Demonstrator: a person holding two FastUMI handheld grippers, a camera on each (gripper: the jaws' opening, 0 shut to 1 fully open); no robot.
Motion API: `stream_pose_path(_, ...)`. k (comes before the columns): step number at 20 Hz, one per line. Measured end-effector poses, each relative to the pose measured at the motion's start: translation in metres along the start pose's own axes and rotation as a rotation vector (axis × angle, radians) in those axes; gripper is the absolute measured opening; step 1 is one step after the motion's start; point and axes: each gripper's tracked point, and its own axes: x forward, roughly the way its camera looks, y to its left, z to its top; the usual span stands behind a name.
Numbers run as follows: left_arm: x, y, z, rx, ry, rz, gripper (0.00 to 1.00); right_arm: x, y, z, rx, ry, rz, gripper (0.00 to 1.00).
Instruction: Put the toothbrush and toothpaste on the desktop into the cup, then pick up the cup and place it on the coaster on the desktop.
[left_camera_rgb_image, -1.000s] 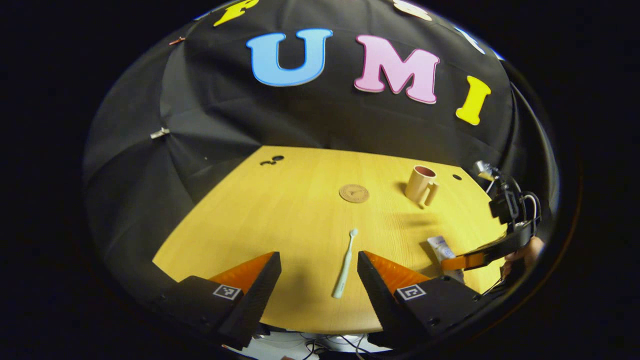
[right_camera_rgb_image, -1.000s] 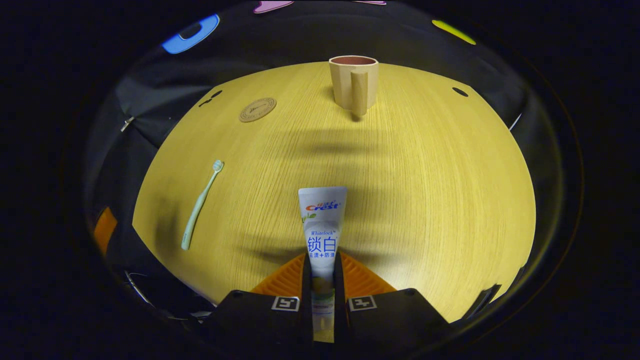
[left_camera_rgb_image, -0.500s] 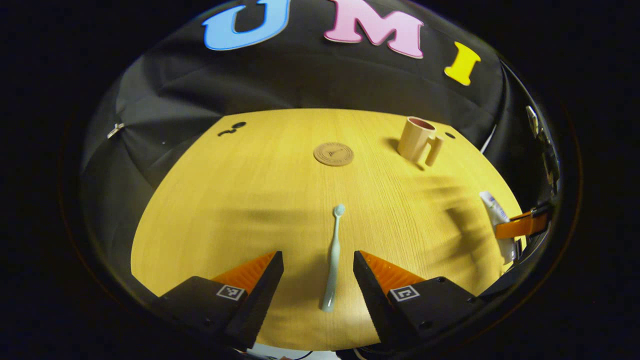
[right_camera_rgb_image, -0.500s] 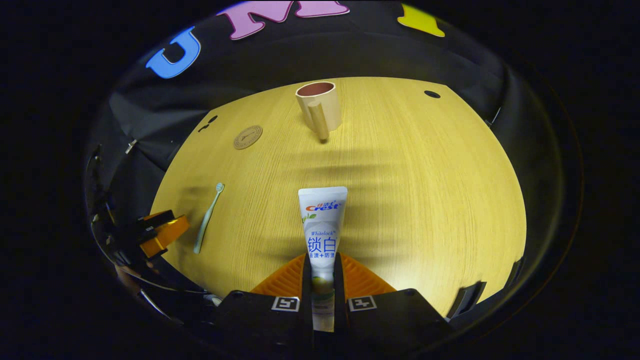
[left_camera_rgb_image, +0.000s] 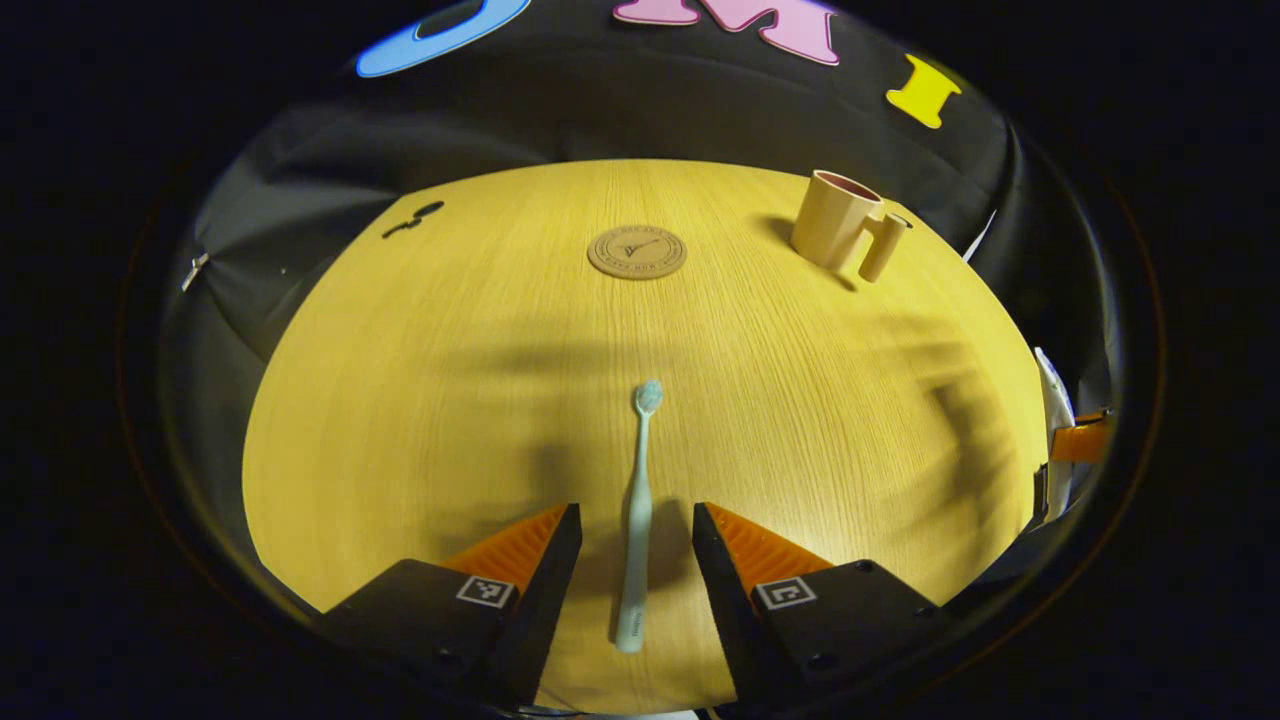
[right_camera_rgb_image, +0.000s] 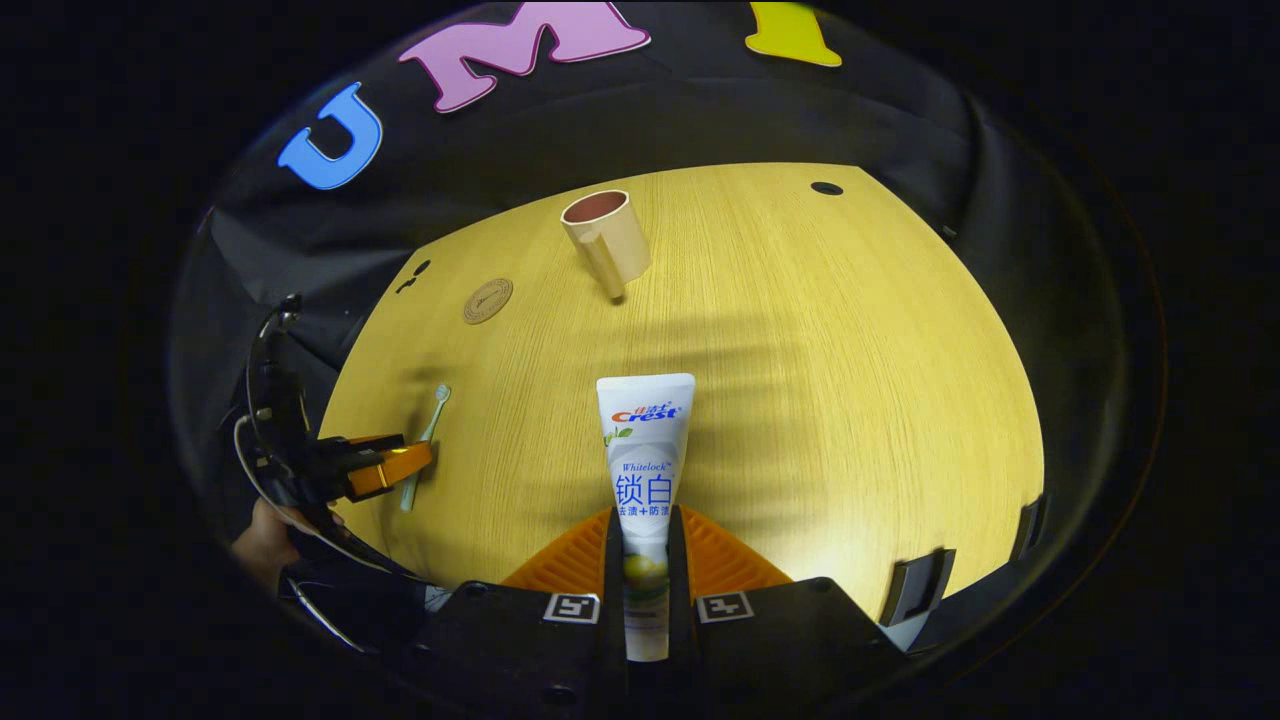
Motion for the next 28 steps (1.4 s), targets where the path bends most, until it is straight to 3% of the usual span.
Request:
stream_pose_path(6,0.005,0.011,-0.004,0.021,0.085,0.043,0.56,-0.002,0.0,0.003,0.005,0.0,0.023,0.2)
stream_pose_path(9,0.007,0.005,-0.001,0.026,0.112,0.037,0.28,0.0,0.004,0.006,-0.005,-0.002,0.039,0.2)
stream_pose_path(12,0.007,0.003,-0.001,0.033,0.136,0.035,0.16,0.0,0.011,0.014,-0.013,-0.009,0.061,0.2)
stream_pose_path(21,0.004,-0.001,-0.004,0.012,0.112,0.007,0.07,-0.011,0.026,0.071,-0.025,-0.102,0.105,0.2)
stream_pose_path(28,-0.018,-0.022,0.012,0.003,0.012,-0.051,0.07,-0.036,0.037,0.153,-0.089,-0.329,0.104,0.2)
